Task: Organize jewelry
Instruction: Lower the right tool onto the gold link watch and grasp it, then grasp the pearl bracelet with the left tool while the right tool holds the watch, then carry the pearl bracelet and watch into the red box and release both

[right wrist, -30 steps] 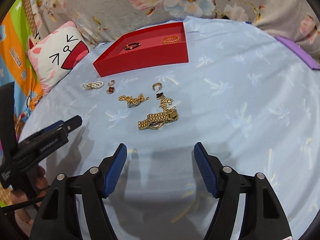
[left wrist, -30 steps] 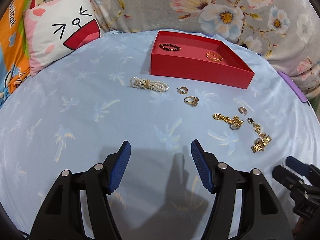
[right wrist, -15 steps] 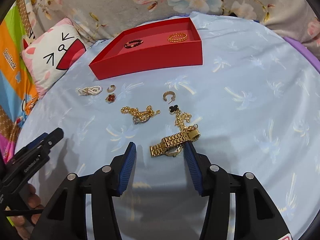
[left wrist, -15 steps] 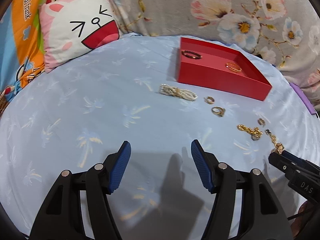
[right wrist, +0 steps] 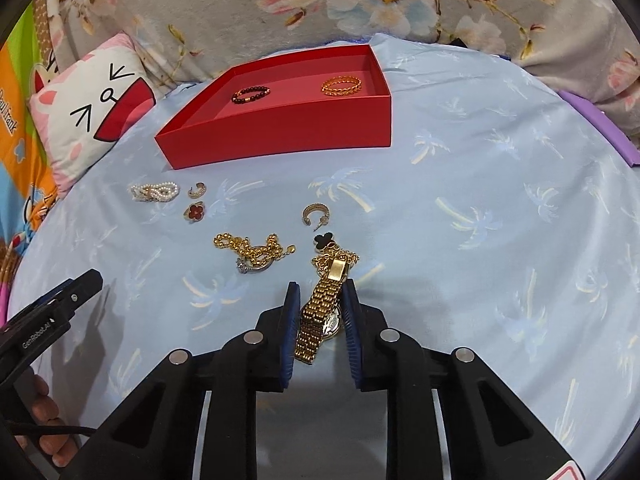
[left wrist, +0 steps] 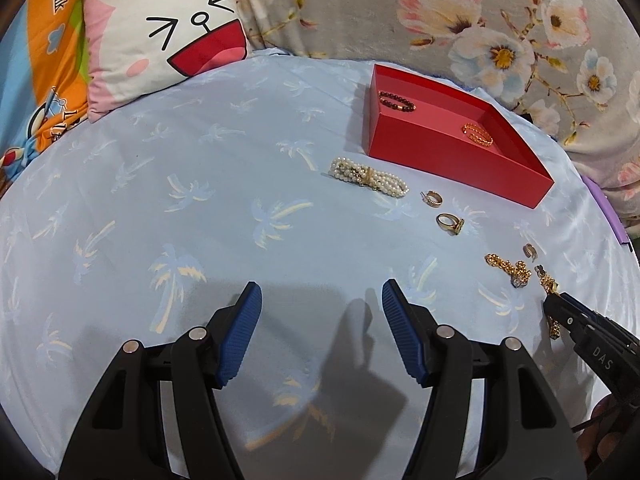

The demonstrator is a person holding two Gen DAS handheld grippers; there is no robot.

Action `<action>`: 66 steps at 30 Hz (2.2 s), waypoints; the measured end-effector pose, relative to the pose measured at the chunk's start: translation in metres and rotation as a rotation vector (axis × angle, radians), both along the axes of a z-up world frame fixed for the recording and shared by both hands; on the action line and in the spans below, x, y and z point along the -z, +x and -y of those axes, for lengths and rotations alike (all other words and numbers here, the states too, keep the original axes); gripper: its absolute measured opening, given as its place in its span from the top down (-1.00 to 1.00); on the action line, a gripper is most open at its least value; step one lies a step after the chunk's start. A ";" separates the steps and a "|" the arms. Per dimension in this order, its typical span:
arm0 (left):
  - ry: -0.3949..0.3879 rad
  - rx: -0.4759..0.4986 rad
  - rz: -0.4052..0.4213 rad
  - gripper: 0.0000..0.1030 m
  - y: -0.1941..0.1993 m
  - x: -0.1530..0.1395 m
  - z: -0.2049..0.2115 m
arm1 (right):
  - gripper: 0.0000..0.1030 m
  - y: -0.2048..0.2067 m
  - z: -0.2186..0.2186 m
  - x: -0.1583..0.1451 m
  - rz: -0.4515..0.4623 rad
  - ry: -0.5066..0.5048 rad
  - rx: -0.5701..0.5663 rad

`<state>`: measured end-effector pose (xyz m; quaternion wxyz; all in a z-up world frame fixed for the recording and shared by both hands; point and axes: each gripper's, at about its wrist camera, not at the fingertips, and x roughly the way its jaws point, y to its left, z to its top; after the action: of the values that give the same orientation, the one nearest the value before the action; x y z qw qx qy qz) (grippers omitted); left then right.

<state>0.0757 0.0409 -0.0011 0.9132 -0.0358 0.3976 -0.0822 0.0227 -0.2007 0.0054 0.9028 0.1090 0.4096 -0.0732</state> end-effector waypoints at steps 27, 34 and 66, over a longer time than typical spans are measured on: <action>0.099 0.252 0.012 -0.01 0.124 -0.003 0.041 | 0.79 0.001 -0.003 -0.009 0.013 0.076 -0.068; 0.085 0.314 0.020 0.17 0.108 -0.001 0.051 | 0.79 0.003 -0.004 -0.009 0.010 0.079 -0.071; -0.030 0.200 0.056 0.94 0.057 -0.042 0.023 | 0.79 0.007 -0.009 -0.032 0.048 0.059 -0.113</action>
<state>0.1323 0.0178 0.0405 0.9105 -0.0071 0.3723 -0.1799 0.0295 -0.1922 0.0373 0.9114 0.1140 0.3954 -0.0072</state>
